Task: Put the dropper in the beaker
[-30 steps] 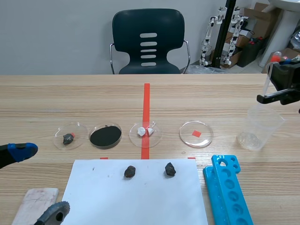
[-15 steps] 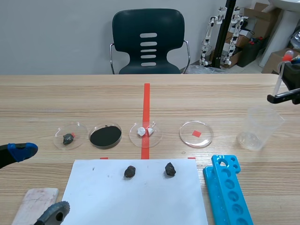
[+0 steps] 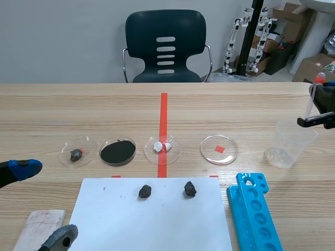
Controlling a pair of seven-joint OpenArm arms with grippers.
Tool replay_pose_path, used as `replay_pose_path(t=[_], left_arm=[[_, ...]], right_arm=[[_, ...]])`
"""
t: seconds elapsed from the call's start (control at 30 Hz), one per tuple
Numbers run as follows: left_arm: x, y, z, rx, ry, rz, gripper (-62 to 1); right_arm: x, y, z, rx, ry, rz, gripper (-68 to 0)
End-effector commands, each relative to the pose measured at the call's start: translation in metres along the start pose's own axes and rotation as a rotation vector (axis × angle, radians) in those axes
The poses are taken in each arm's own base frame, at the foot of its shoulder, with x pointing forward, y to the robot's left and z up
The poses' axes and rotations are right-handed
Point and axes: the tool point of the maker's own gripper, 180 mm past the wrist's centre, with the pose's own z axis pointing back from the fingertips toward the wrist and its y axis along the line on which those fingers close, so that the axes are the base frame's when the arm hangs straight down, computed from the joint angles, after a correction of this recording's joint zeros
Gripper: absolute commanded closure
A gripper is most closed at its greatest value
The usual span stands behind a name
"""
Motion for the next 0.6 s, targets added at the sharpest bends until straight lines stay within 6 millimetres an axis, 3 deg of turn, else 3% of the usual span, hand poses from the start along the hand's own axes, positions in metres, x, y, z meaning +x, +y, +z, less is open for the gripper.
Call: replay_pose_path(t=[0.0,0.57], left_arm=[[0.011,0.001,-0.003,0.002,-0.044,-0.007,-62.3],[0.011,0.001,-0.003,0.002,-0.044,-0.007,-62.3]], right_arm=[[0.013,-0.004,-0.001,-0.005,-0.049,0.018,-0.4],[0.003,0.020,-0.009,0.060,-0.086,0.065,-0.4]])
